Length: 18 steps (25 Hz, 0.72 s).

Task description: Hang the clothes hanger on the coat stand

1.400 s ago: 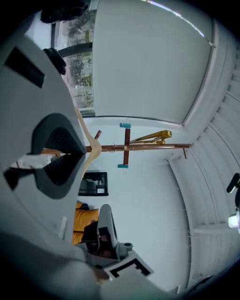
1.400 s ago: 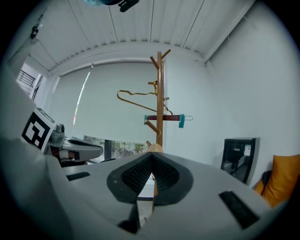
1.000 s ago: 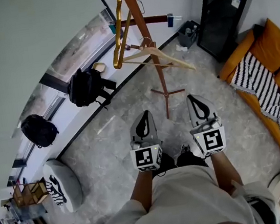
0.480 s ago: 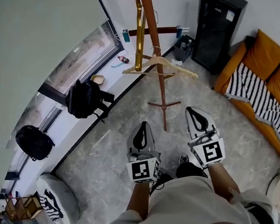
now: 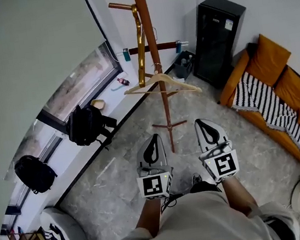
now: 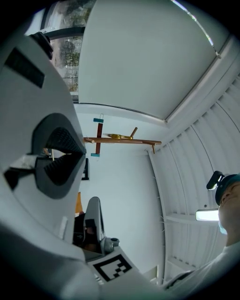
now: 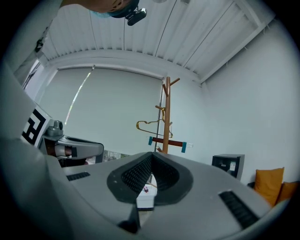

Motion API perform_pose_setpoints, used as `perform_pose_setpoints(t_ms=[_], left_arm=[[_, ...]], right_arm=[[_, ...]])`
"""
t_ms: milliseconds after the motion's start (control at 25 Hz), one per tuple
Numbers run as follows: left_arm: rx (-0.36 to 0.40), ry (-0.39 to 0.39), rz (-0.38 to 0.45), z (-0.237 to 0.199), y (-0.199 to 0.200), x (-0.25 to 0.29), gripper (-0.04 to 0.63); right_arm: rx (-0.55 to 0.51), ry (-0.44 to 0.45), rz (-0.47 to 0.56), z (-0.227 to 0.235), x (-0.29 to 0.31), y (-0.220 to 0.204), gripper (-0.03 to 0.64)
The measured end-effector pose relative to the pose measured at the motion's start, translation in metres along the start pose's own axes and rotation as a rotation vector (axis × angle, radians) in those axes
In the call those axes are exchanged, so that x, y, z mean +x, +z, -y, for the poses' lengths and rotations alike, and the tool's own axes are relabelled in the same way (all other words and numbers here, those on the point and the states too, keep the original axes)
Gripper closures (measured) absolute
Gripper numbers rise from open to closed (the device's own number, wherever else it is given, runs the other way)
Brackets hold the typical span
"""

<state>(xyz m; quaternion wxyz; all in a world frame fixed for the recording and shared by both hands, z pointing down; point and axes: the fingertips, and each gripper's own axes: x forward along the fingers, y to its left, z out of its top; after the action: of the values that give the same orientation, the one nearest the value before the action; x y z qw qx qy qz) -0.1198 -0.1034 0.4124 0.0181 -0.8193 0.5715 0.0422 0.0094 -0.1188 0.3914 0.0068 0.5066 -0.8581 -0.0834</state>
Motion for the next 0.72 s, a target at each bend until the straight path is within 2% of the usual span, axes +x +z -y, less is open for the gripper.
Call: perform_pose_setpoints(t_ms=[320, 720], left_arm=[[0.018, -0.023, 0.001, 0.0085, 0.0019, 0.0043, 0.586], [0.018, -0.014, -0.012, 0.0052, -0.001, 0.001, 0.585]], right_arm=[[-0.006, -0.009, 0.009, 0.0035, -0.0041, 0.0051, 0.613], [-0.002, 0.002, 0.004, -0.0018, -0.0022, 0.0027, 0.612]])
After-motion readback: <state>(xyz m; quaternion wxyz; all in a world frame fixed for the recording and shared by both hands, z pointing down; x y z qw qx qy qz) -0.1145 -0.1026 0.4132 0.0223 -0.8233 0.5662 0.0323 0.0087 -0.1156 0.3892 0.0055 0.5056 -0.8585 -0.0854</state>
